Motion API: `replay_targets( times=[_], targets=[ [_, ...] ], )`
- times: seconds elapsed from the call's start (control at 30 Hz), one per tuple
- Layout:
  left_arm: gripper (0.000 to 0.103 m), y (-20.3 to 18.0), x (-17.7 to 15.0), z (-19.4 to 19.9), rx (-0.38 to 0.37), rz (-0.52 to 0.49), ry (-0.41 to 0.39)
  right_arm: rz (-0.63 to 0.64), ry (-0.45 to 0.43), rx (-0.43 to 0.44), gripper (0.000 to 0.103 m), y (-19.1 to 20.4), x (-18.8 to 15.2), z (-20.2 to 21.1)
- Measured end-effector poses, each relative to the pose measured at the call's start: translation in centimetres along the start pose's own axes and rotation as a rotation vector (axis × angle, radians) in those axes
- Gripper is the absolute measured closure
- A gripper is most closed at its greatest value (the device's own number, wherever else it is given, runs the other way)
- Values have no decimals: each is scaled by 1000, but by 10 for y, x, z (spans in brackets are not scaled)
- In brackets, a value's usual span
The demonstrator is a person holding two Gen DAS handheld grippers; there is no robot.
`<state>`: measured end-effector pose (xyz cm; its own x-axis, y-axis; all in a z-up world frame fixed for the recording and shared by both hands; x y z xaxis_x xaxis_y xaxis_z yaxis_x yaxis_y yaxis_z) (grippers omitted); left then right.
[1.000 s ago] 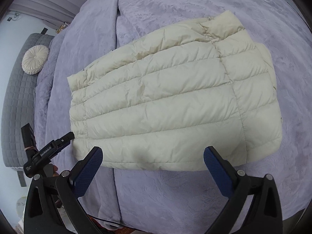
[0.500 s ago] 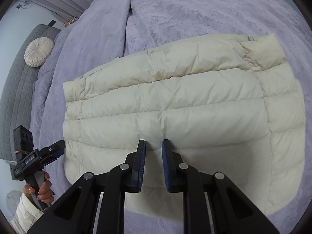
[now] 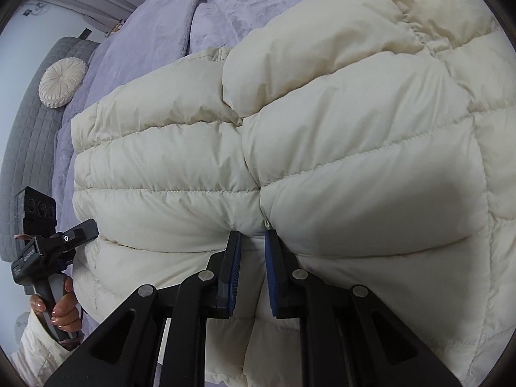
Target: Fold large clothes
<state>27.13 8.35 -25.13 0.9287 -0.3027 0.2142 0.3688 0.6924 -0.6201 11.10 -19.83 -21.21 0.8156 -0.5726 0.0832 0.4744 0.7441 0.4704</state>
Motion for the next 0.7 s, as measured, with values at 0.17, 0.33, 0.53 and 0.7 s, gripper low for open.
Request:
replay_targets(
  times=[0.17,0.33,0.53,0.7],
  targets=[
    [46,-16,7,-8,17,-20,-12,-5,4,14,88,-5,1,-4],
    [72,-47,8,3,88,-90,-26,-1,10,25,89,-8,1,-7],
    [86,-107,13,16,0,-111,-97,-7,25,21,89,-11,5,-11],
    [86,-152,16,16,30,-165,-139,-14,45,15,89,-7,9,-8]
  ],
)
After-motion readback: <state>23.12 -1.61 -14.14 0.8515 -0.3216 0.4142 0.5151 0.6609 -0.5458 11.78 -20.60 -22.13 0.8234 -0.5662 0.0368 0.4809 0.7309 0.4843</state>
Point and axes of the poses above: each gripper's, at about its wrist camera, not at the fingertips, and z roughly against the way its jaws point, y to its left, x to its top, the point moved 1 cm from there along -z, roughly the way its jaws point, and after that the axes turned 11 degrees about -z, right-handed, at the moved point
